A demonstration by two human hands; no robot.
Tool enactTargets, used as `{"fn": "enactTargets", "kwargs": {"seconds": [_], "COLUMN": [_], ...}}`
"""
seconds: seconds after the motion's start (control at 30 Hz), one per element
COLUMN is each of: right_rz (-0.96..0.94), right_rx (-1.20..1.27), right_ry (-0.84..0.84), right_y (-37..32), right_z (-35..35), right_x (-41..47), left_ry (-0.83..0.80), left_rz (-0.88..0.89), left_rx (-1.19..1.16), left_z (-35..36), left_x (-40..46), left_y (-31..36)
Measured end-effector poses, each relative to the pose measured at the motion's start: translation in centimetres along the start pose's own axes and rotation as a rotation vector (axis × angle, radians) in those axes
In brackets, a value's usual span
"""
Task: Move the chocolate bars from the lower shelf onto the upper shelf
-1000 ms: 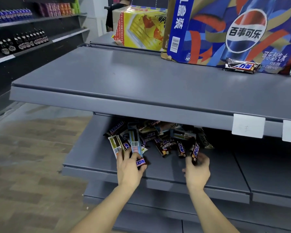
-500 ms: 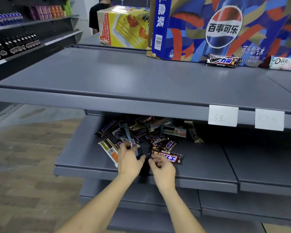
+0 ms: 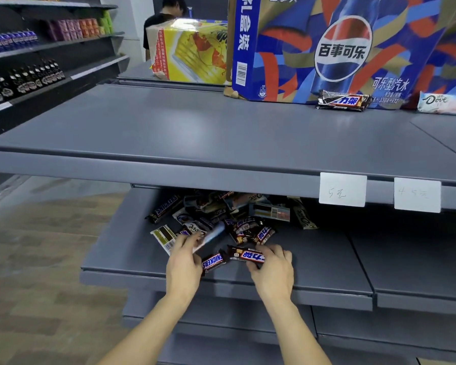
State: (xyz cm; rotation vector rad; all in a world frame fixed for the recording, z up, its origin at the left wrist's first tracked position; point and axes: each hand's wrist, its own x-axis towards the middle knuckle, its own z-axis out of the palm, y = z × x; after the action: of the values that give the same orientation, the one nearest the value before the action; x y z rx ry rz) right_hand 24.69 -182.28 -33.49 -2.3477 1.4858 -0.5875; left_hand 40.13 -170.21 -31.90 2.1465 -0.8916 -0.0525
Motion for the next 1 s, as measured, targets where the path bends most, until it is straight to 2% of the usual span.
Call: {"fn": "enactTargets", "kwargs": {"seconds": [0.07,0.13,0.3,0.43,0.53,0.83,1.0], "right_rz": [0.010,0.038,0.227,0.355,0.419,0.485,0.571], "right_rx": [-0.020,0.074,0.685,1.020,1.075,1.306,1.500], "right_ry": [-0.096,-0.142,-0.053,-0.151,-0.214,-0.239,-0.208], "right_y": [-0.5,-0.6,-0.8,-0.8,-0.2,0.2,1.3], "right_z": [-0.6,-1.0,-1.8,-2.0,-1.4,-1.9,-2.0], "right_x": [0.6,0.9,0.4,0.4,0.2,0.1,0.6], "left_ry": [-0.088,-0.123,-0.172,-0.183,-0.214,-0.306,-0.296], "left_rz": [0.053,0.072,0.125,0.138,0.114,0.174,0.201], "left_rx": [0.090,0.133,0.193,0.235,0.295,0.426,0.377], "left_z": [0.4,0.6,-0.3,-0.7,-1.0,-1.8,-2.2], "left_x": [-0.3,-0.4,0.2,0.4,0.9,2.0,2.1], "left_y": [-0.3,-0.6,-0.5,-0.4,-0.1,0.7,1.0]}}
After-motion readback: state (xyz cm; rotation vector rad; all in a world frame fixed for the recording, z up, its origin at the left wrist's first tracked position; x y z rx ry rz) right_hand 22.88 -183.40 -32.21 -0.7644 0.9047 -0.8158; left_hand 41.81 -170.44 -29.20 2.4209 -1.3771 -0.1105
